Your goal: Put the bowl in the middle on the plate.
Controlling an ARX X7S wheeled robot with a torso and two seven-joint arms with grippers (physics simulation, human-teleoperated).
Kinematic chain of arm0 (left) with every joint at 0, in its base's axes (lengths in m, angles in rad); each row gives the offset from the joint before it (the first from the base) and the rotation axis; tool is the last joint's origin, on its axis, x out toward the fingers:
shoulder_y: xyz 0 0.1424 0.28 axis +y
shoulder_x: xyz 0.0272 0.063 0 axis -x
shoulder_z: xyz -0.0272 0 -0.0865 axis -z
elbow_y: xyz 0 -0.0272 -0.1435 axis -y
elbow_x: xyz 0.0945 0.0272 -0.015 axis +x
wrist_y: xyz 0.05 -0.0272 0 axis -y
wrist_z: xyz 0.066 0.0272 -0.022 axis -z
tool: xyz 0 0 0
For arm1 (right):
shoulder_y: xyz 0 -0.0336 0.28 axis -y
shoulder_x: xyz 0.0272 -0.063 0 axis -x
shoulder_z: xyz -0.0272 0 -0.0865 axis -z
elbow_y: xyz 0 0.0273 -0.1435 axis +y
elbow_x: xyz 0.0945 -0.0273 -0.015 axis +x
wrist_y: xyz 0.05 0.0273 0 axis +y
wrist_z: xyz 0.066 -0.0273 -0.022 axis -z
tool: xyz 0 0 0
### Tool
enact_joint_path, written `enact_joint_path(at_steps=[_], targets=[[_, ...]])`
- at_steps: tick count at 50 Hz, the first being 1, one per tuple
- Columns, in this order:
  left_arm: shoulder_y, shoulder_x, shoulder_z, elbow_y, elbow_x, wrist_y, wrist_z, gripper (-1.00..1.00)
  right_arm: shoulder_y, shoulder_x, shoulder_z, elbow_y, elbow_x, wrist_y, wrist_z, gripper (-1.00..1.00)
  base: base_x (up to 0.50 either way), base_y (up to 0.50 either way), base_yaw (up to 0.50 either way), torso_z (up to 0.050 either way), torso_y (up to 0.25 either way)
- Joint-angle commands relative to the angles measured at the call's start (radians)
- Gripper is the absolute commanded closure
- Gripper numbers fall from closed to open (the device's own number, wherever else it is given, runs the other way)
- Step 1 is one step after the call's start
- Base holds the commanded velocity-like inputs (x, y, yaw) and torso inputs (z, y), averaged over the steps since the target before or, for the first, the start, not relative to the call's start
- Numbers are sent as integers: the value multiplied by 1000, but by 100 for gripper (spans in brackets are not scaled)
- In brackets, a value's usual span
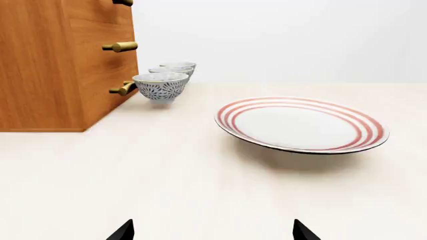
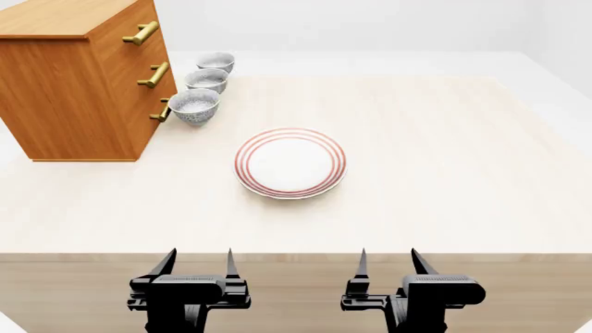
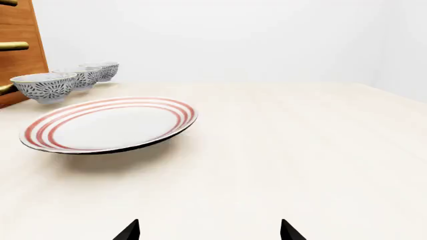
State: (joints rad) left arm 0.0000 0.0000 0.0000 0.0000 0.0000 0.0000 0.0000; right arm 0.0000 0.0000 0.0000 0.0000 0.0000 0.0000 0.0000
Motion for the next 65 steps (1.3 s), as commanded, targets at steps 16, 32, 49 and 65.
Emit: enact_joint_path(at_steps=[16, 32, 49, 65], targets=[[9, -57, 58, 15, -92, -45, -25, -100, 10, 56, -75, -76, 63, 79, 62, -100, 0, 0, 0, 0, 0], [-359, -108, 31, 433, -278, -786, -86, -100, 329, 151, -27, -538, 233, 800, 67, -100, 0, 0, 0, 0, 0], [-349, -115, 56, 392, -274, -721, -100, -100, 329, 154, -21, -502, 258, 782, 68, -100, 471, 0, 0, 0, 0], [-343, -129, 70, 385, -276, -696, -116, -100, 321, 160, -29, -487, 271, 760, 69, -100, 500, 0, 0, 0, 0]])
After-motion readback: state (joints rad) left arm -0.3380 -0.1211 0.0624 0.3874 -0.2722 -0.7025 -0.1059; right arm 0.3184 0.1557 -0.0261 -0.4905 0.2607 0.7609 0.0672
